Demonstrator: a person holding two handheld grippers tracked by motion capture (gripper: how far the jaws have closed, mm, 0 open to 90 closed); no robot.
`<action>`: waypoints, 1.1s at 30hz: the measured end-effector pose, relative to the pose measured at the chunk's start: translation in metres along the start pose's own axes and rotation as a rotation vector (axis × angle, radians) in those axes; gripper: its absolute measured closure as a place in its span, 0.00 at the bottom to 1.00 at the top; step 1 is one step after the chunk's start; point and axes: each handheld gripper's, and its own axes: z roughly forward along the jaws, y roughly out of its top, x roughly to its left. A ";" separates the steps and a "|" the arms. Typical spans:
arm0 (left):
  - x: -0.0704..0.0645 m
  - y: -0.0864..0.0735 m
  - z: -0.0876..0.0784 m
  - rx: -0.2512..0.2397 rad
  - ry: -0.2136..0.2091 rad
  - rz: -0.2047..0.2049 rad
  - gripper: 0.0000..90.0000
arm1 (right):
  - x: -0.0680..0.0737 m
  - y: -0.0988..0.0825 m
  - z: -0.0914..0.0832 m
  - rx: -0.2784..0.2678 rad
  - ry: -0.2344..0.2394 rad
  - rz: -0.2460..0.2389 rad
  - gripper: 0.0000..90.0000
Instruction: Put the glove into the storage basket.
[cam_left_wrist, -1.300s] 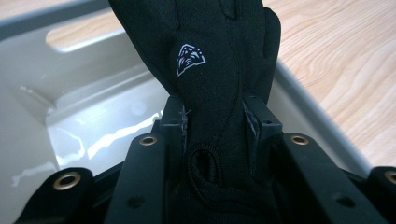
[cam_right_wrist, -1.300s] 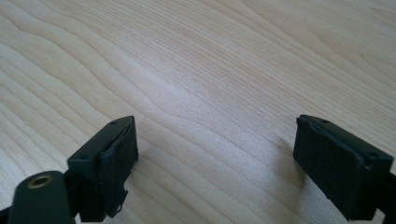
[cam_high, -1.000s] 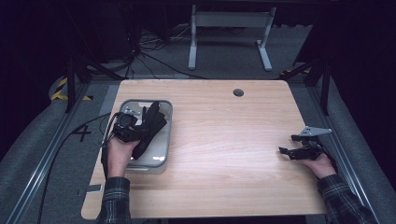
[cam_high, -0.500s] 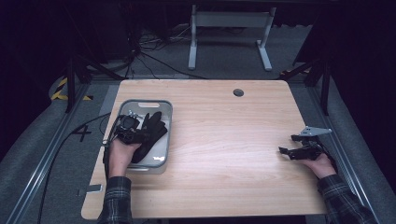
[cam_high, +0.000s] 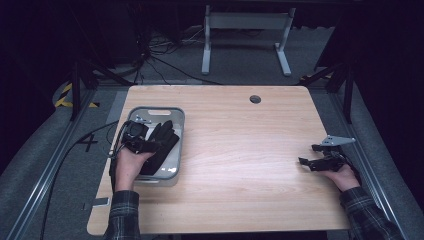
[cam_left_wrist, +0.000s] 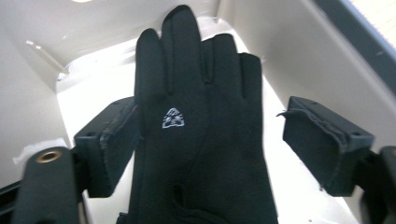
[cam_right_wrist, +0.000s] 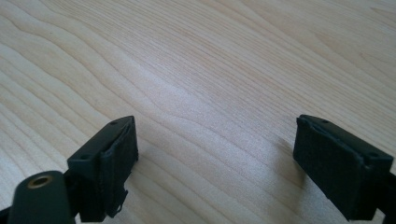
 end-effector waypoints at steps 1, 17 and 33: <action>-0.003 0.002 -0.001 -0.008 -0.004 0.008 0.18 | 0.000 0.000 0.000 0.000 0.000 0.000 0.16; -0.064 0.036 -0.013 -0.105 -0.101 0.086 0.17 | 0.000 0.000 0.000 0.001 -0.001 0.002 0.16; -0.143 0.047 0.013 -0.117 -0.224 0.189 0.12 | 0.000 0.000 0.000 0.001 -0.001 0.002 0.16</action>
